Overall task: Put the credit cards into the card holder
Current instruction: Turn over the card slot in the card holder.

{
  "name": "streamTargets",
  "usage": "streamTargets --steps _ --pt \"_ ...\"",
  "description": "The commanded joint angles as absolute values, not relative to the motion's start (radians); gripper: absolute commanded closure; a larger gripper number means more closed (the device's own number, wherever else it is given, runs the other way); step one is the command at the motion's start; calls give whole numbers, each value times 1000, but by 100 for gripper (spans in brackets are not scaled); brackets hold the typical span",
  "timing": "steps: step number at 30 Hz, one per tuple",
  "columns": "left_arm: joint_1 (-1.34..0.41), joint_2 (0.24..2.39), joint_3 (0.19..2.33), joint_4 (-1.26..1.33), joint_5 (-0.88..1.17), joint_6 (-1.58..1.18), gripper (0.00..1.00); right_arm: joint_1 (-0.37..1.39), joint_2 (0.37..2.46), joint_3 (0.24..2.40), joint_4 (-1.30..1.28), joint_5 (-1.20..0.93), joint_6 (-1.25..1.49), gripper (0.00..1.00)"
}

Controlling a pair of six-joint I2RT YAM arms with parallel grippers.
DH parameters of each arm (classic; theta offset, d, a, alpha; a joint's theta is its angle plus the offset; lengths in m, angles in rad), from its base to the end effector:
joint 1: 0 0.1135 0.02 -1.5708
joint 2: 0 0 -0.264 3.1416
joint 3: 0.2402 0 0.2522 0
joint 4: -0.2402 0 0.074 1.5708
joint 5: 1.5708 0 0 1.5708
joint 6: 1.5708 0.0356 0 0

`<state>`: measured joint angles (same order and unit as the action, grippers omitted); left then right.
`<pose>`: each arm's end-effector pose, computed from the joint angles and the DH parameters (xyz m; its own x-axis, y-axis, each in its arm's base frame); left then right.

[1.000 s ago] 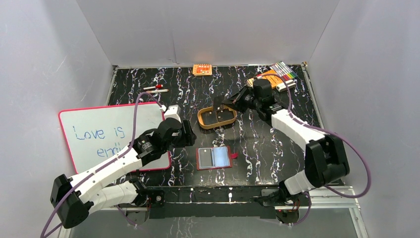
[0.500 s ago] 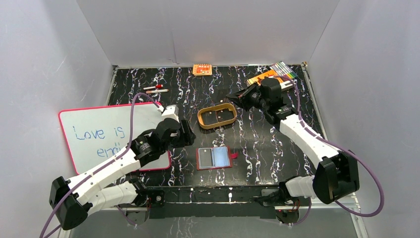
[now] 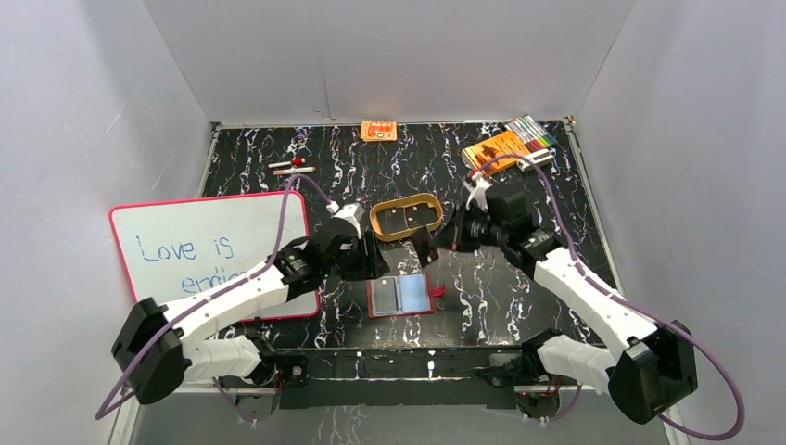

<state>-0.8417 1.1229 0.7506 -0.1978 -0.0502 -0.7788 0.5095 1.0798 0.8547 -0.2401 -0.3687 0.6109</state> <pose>0.1665 -0.1837 0.2591 -0.7593 -0.2030 -0.6182 0.2576 0.7787 -0.5721 0.2063 0.1300 0.3020 -0.7431 0.1978 -0.6393 -0.3784 0.6639 0.6451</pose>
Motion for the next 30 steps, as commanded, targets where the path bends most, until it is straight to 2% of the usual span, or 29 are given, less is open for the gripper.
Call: streamTargets --steps 1,7,30 --pt "-854 1194 727 -136 64 -790 49 529 1087 742 -303 -386 559 100" --pt "-858 1250 707 -131 45 -799 51 532 1111 653 -312 -348 611 100" --pt "-858 1314 675 -139 -20 -775 55 548 1174 639 -371 -308 594 100"
